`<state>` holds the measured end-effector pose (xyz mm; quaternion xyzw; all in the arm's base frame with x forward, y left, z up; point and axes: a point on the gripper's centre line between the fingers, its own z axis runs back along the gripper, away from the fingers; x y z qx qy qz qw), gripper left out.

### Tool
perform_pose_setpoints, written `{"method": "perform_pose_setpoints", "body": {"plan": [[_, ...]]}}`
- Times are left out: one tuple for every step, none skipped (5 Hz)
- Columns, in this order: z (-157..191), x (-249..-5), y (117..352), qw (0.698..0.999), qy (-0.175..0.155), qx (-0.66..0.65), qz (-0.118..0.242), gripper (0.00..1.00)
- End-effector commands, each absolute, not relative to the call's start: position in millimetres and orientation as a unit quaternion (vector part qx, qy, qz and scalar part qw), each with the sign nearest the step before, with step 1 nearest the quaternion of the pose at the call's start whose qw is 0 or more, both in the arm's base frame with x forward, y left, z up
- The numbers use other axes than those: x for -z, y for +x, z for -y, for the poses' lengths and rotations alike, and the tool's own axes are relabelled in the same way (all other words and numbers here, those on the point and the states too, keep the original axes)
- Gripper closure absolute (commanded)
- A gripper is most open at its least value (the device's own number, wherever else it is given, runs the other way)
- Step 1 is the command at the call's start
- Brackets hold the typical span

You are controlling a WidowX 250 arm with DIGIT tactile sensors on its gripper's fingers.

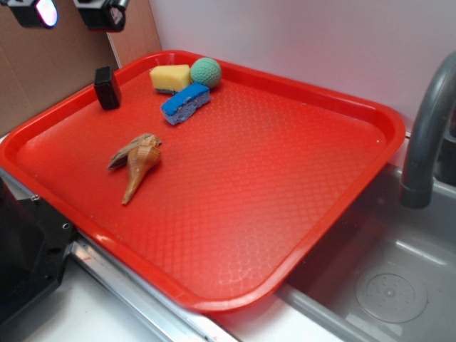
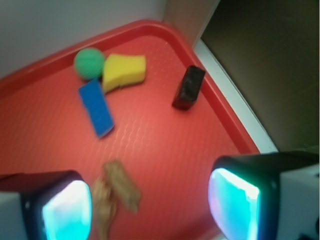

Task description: Grab the black box.

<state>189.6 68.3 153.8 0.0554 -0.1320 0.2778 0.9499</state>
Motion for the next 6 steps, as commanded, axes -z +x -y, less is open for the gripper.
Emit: {"method": "perform_pose_setpoints", "body": {"plan": [[-101,-153,218,0.934,0.071,-0.292,0.196,0.00],[-109,-132,218,0.929,0.072,-0.314,0.182,0.00],[-109,-132,218,0.929,0.072,-0.314,0.182,0.00],[-109,-132,218,0.929,0.072,-0.314,0.182,0.00],[-109,-132,218,0.929,0.072,-0.314,0.182,0.00],[-109,-132,218,0.929,0.072,-0.314,0.182,0.00]]}}
